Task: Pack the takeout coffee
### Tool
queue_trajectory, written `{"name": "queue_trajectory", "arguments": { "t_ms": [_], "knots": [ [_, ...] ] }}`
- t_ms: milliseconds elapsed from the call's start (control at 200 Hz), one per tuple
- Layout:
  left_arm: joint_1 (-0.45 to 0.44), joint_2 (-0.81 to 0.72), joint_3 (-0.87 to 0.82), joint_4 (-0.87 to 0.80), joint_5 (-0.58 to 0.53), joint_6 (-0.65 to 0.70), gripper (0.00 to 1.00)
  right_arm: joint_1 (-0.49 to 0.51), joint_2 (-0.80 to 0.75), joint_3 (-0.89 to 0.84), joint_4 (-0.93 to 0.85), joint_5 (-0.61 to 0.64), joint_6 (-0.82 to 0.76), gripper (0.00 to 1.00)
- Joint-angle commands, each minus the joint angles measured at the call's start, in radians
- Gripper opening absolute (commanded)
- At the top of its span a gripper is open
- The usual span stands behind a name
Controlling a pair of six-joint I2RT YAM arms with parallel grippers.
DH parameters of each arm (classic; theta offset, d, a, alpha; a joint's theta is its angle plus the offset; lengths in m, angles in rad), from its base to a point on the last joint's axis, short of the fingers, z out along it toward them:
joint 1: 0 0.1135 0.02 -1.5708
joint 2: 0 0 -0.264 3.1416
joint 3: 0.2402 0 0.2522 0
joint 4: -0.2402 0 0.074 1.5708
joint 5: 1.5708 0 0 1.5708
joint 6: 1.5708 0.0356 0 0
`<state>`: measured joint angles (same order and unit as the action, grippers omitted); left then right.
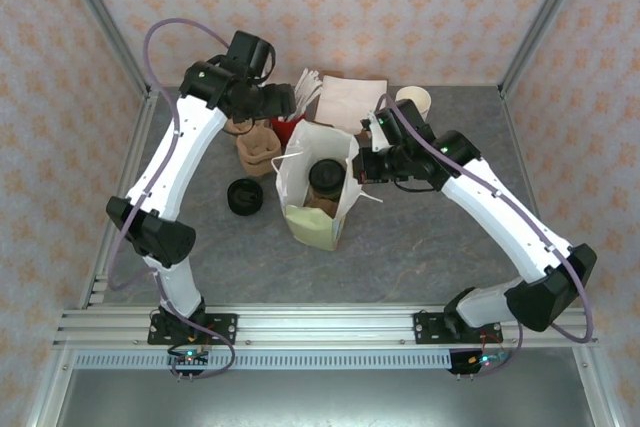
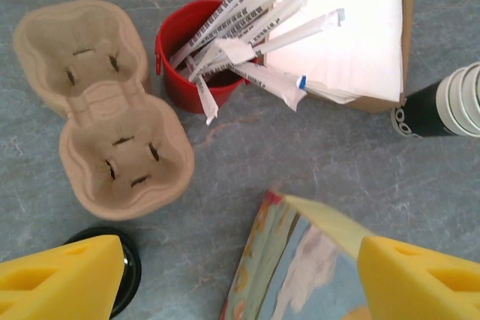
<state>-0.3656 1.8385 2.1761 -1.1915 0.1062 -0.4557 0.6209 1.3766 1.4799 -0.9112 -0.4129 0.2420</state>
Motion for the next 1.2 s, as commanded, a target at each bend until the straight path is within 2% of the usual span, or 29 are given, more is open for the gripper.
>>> {"name": "queue_trajectory", "arguments": {
  "t_ms": [0,190,450,576,896,1101,1196],
  "knots": [
    [0.011,0.055,0.038,0.061,-0.074,0.018,0.81,-0.009,0.004,-0.010,0.033,-0.064,-0.019,0.02],
    [0.014,0.200,0.163,0.057,-0.127,0.072,0.79,-0.018,0.012,-0.027,0.049,-0.096,-0.038,0.07],
    [0.020,0.307,0.238,0.078,-0.198,0.066,0.75,-0.033,0.017,0.004,0.031,-0.097,-0.052,0.37],
    [0.023,0.339,0.250,0.113,-0.228,0.062,0.71,-0.041,0.012,0.026,0.020,-0.087,-0.046,0.45],
    [0.039,0.449,0.363,0.114,-0.240,0.087,0.64,-0.054,-0.004,0.091,-0.006,-0.036,-0.056,0.49],
    [0.044,0.475,0.365,0.122,-0.228,0.097,0.55,-0.070,-0.005,0.145,-0.024,0.031,-0.064,0.54],
    [0.044,0.485,0.366,0.121,-0.229,0.102,0.51,-0.100,-0.001,0.165,-0.022,0.012,-0.069,0.53]
  ]
}}
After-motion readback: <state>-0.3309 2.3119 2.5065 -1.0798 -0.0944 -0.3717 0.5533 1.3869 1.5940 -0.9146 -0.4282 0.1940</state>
